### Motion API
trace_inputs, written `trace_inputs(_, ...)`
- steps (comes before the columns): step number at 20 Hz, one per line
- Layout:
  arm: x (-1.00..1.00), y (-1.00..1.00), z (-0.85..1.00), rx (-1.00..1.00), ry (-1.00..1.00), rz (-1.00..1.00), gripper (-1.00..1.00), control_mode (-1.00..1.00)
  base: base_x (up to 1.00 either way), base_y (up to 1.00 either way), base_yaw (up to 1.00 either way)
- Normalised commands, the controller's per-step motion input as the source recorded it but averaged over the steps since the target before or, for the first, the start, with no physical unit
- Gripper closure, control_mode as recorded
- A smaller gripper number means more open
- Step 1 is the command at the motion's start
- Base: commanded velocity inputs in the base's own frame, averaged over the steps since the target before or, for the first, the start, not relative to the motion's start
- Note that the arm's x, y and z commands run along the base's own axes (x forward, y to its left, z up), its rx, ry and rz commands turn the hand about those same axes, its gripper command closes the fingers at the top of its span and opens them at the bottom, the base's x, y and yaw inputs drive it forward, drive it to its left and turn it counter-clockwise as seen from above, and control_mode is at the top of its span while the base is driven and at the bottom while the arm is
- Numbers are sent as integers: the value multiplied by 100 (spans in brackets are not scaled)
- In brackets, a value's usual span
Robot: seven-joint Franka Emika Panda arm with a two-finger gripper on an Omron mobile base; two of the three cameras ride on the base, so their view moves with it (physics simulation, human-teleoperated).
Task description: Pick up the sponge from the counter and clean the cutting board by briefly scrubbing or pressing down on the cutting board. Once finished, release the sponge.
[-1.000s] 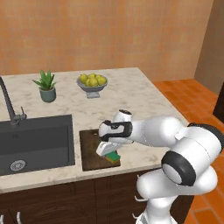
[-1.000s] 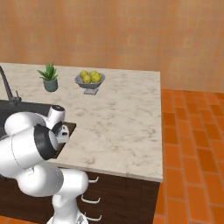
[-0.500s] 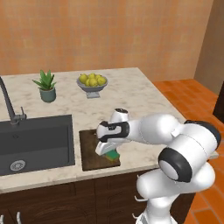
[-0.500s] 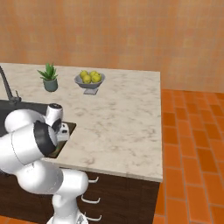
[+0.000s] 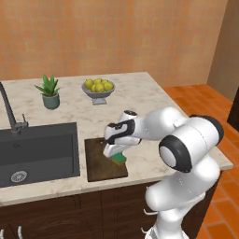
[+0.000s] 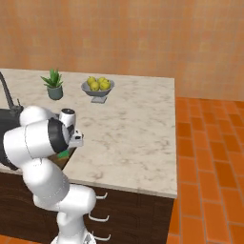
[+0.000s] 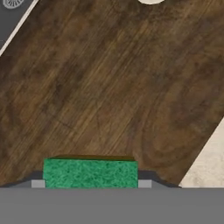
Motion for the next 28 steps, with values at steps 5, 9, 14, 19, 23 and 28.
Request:
trace_inputs(5,88,0,0,-4,0,-12,100,-100,0,0,0)
trace_inputs(9,83,0,0,-5,0,-14,100,-100,0,0,0)
trace_inputs(14,59,0,0,-3,0,-12,100,-100,0,0,0)
trace_inputs(19,4,49,0,0,0,0,100,-100,0,0,0)
trace_inputs(23,-11,54,-6,0,0,0,100,-100,0,0,0)
trace_inputs(28,-62,13,-19,0,-5,-1,100,-100,0,0,0)
